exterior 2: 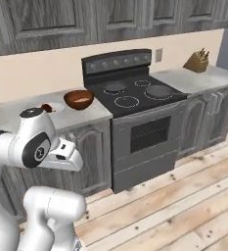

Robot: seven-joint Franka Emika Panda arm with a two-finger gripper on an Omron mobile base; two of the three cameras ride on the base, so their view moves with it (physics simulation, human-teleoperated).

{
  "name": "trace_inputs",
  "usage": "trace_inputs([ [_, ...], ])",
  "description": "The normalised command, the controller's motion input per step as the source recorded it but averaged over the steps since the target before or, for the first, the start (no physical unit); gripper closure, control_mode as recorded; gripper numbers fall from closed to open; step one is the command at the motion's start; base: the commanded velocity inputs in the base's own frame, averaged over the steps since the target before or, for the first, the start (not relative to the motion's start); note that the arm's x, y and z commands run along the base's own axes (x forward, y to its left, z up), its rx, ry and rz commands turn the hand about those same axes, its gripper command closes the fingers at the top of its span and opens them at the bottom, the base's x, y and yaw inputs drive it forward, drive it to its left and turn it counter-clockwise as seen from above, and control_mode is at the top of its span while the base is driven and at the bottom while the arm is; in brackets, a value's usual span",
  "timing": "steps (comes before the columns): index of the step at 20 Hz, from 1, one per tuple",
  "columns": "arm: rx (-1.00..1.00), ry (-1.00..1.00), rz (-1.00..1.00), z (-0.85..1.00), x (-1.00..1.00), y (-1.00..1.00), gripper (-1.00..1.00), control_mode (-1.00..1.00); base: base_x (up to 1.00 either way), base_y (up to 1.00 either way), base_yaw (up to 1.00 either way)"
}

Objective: Place one of the steaks on the plate and the other in the bowl. Then place the bowl in the fridge.

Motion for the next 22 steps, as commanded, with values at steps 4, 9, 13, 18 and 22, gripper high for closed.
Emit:
trace_inputs([
  [4, 0.0, 0.0, 0.0, 0.0, 0.0, 0.0, -1.0, 1.0, 0.87, -0.07, 0.71],
  [9, 0.0, 0.0, 0.0, 0.0, 0.0, 0.0, -1.0, 1.0, 0.91, -0.03, 0.64],
  [13, 0.0, 0.0, 0.0, 0.0, 0.0, 0.0, -1.0, 1.0, 0.48, -0.26, 0.39],
  [18, 0.0, 0.0, 0.0, 0.0, 0.0, 0.0, -1.0, 1.0, 0.08, -0.61, 0.3],
  [22, 0.0, 0.0, 0.0, 0.0, 0.0, 0.0, -1.0, 1.0, 0.42, -0.93, 0.25],
])
